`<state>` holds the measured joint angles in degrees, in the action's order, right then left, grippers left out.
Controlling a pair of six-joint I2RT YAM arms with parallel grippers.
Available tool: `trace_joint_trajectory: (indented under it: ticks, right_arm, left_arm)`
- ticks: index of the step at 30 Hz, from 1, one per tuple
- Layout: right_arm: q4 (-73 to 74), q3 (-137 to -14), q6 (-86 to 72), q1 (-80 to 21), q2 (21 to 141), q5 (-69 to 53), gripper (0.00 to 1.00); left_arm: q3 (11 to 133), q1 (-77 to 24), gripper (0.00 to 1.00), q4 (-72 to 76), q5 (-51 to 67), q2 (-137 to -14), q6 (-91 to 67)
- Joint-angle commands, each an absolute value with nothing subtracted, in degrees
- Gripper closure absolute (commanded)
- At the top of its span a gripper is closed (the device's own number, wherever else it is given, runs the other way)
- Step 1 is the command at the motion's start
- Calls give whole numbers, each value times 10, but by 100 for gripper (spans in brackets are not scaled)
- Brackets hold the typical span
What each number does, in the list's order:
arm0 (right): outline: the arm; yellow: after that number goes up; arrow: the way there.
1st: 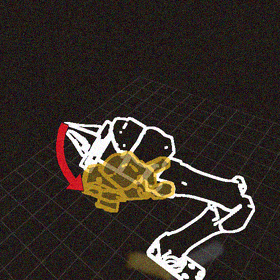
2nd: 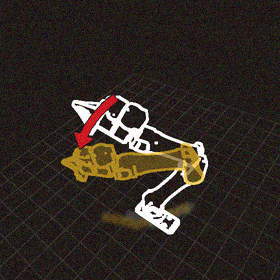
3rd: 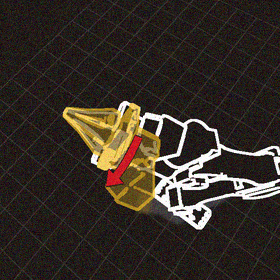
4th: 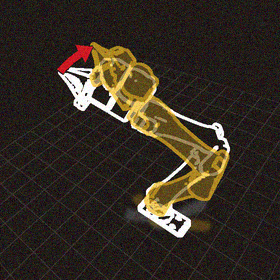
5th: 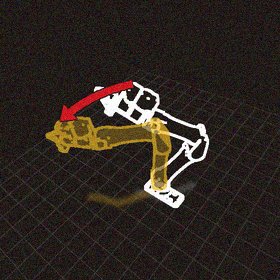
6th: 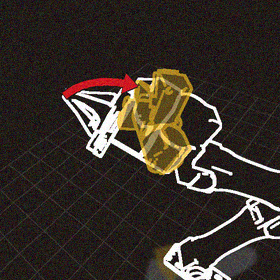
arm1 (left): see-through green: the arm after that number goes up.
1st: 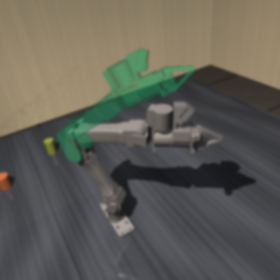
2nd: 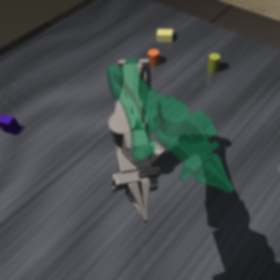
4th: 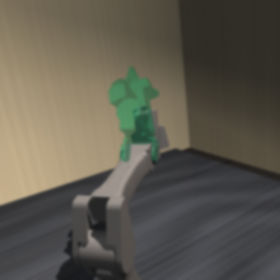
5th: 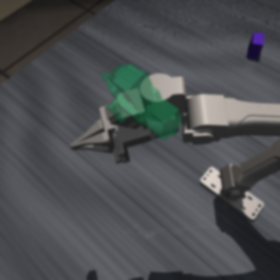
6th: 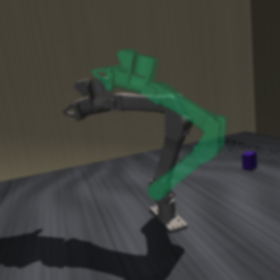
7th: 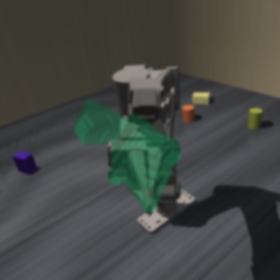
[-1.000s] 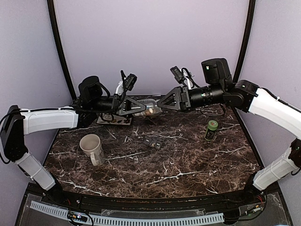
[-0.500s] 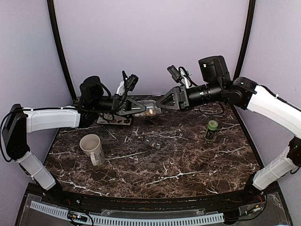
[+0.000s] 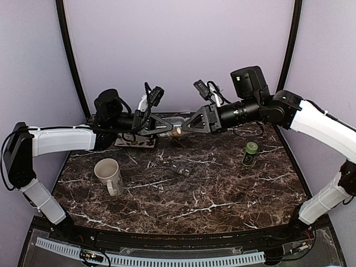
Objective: Sort the pills into containers
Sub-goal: Screw the lid of the pill bottle onto the pill bottle.
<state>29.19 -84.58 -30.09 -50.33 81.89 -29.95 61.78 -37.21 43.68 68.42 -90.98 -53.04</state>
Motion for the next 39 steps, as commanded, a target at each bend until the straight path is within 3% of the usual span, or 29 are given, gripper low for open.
trace_joint_trajectory:
  ticks: [1,6,13,29,39]
  right_arm:
    - [289,-869,-297,-512,824,-303,65]
    - [289,-873,-316,-511,830,-313,75]
    - [226,-845,-441,-495,843,-379,79]
    - [-70,-708,-813,-476,849,-479,83]
    - [-147,-665,-896,-476,852,-485,83]
  left_arm:
    - [634,-368,100,454,682,-908,-525]
    - [632,-368,100,437,681,-901,-505]
    - [639,-368,100,341,639,-858,-385]
    - [649,-407,100,152,460,-753,-105]
    - [636,-466,100,87,323,-710,48]
